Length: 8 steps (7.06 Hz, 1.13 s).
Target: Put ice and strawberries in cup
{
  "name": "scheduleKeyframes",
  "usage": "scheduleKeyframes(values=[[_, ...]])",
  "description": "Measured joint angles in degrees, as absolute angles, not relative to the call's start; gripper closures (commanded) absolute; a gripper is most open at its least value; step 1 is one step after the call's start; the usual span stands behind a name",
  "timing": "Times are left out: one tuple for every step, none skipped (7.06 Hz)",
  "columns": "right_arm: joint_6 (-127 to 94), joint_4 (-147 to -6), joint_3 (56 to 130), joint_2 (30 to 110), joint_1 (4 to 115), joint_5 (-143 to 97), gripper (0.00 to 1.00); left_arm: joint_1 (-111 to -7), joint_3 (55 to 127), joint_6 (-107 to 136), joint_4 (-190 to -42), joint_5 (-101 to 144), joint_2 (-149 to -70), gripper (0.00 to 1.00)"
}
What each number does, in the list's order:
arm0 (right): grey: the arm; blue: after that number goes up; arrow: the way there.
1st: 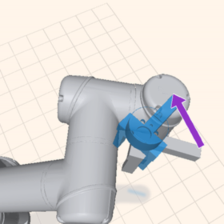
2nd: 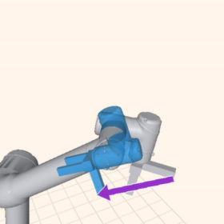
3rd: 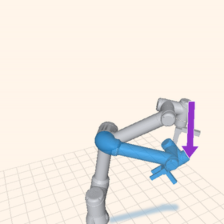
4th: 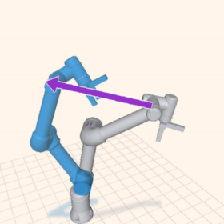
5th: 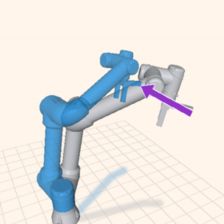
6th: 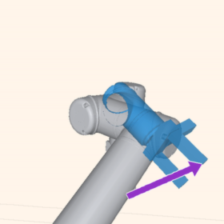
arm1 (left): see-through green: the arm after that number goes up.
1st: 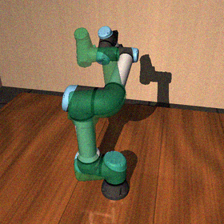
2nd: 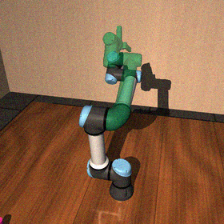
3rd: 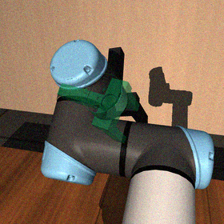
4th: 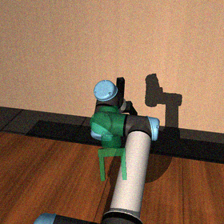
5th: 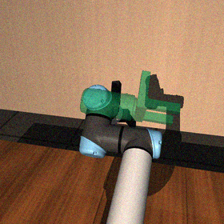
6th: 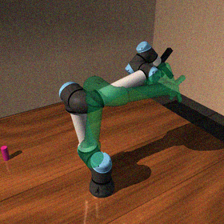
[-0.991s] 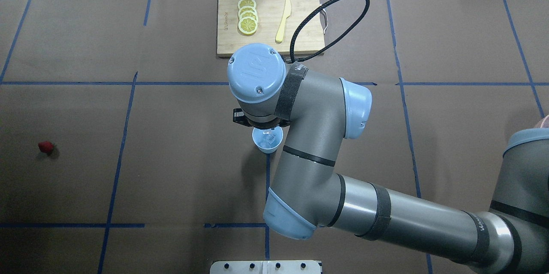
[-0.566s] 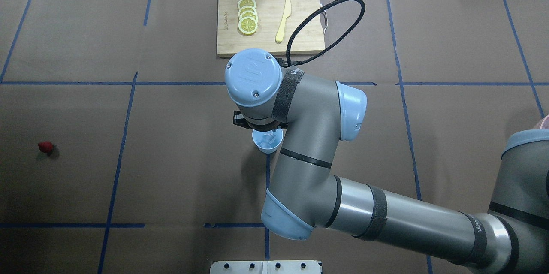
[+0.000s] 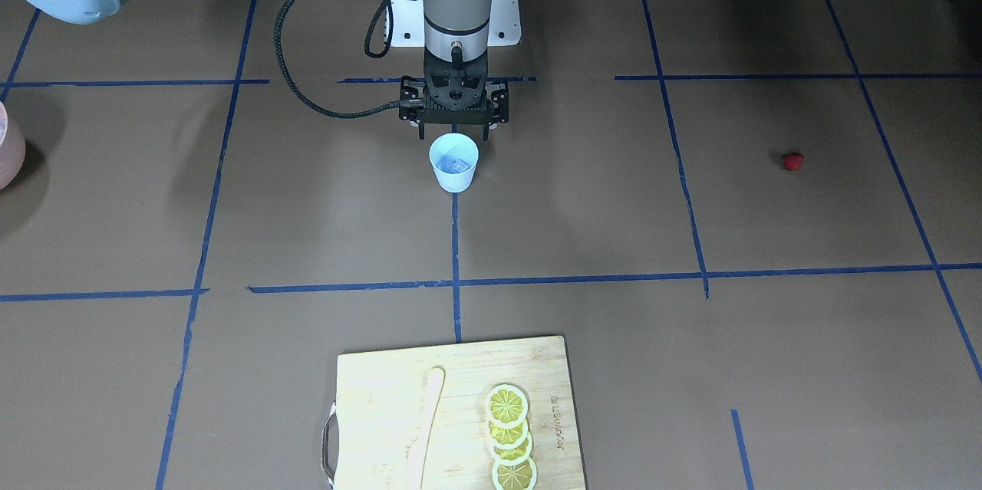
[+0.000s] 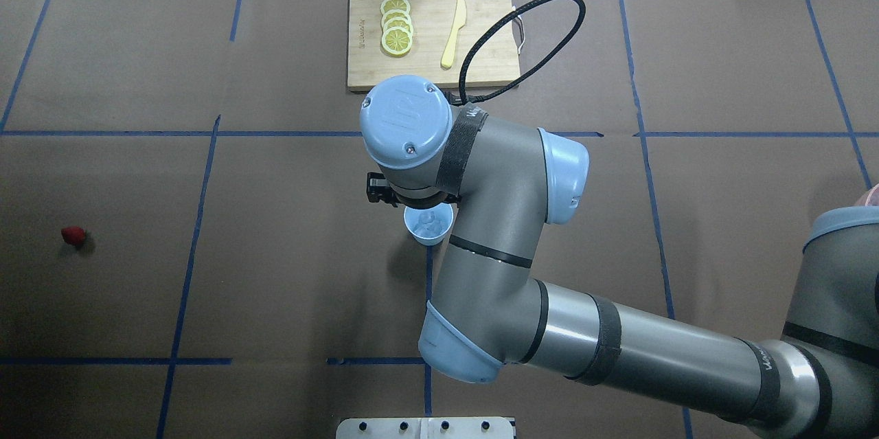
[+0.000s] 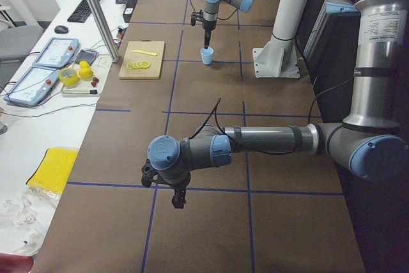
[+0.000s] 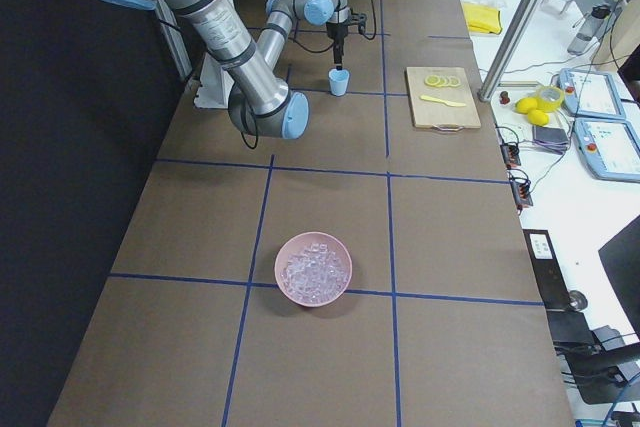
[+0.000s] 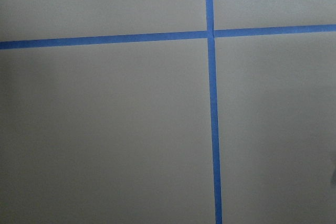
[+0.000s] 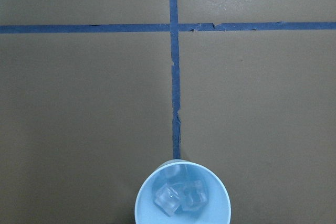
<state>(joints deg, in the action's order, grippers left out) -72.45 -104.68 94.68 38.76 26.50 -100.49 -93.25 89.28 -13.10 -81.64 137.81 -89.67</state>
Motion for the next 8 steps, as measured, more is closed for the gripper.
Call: scheduleKeyframes(values=[[-71.4,-104.7,94.8,38.9,28.1,-101.2,0.01,-93.3,89.3,-13.1,-81.6,137.8,-89.7,0.00],[-68.6,-104.7,94.8,39.4,30.8,-103.3,0.01,-93.3,89.2,-13.1,-81.6,137.8,-89.7,0.00],[-64.3,-104.7,94.9,40.6,34.6,-107.1,0.01,-93.3,89.3,-13.1,-81.6,137.8,-89.6,0.00],[-58.9,-104.7,95.2,42.6,39.2,-111.7,0.01,-93.3,89.4,-13.1,-81.6,137.8,-89.6,0.00],[-52.4,-104.7,96.0,45.4,44.0,-115.7,0.01,-93.3,89.4,-13.1,-81.6,137.8,-89.6,0.00],[-44.6,-104.7,97.0,49.0,49.2,-119.4,0.01,-93.3,89.5,-13.2,-81.7,137.8,-89.6,0.00],[-36.0,-104.7,97.5,52.6,54.3,-122.5,0.01,-93.3,89.7,-13.2,-81.9,137.8,-89.7,0.00],[-27.0,-104.7,97.6,56.3,59.3,-124.4,0.01,-93.3,90.1,-13.2,-82.8,137.8,-89.7,0.00]])
